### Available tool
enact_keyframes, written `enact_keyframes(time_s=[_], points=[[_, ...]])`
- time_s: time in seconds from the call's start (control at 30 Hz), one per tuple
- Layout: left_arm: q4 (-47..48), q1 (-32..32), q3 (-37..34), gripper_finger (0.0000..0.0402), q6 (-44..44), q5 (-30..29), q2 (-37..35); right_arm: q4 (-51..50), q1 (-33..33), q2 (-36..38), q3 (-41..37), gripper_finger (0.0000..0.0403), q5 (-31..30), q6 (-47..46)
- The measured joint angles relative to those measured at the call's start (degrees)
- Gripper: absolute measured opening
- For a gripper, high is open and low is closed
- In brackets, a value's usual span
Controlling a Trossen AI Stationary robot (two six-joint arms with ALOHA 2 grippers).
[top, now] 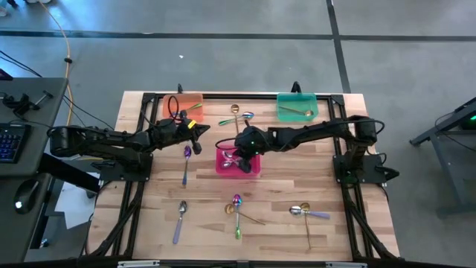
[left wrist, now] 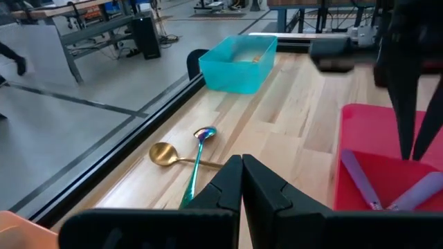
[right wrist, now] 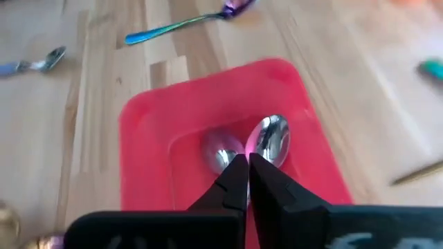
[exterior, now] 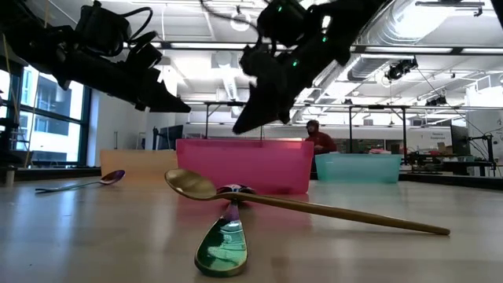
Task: Sort silverware by color (type)
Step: Put the green spoon into the orange bin
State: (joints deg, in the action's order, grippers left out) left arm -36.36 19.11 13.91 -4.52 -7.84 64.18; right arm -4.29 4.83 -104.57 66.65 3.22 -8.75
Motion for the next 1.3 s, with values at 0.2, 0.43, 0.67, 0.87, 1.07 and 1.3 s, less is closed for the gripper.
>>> enact_keyframes(time_s=[0.2, 0.43, 0.67, 0.87, 1.07, 1.3], points=[[0.45, 0.0, 0.0, 0.0, 2.27, 0.94, 0.0, -2.7, 1.08, 2.99, 0.02, 0.0, -3.18, 11.77], [1.25, 0.0, 0.0, 0.0, 1.97, 2.86, 0.02, -0.66, 4.56, 3.81, -0.07, 0.0, -1.44, 16.82], [1.49, 0.0, 0.0, 0.0, 1.37, 2.86, 0.02, 15.15, 7.47, 4.21, -7.27, 0.0, 4.3, 16.54], [1.52, 0.0, 0.0, 0.0, 1.32, 2.85, 0.02, 35.72, 8.88, 5.56, -17.96, 0.0, 4.53, 10.96], [1.84, 0.01, 0.0, 0.0001, 1.31, 4.36, 0.02, 51.83, 9.89, 7.06, -25.65, 0.0, 4.42, 9.66], [1.89, 0.07, 0.5, 0.0008, 0.98, 4.13, 0.02, 53.86, 12.43, 6.98, -27.56, 0.0, 3.84, 7.13]])
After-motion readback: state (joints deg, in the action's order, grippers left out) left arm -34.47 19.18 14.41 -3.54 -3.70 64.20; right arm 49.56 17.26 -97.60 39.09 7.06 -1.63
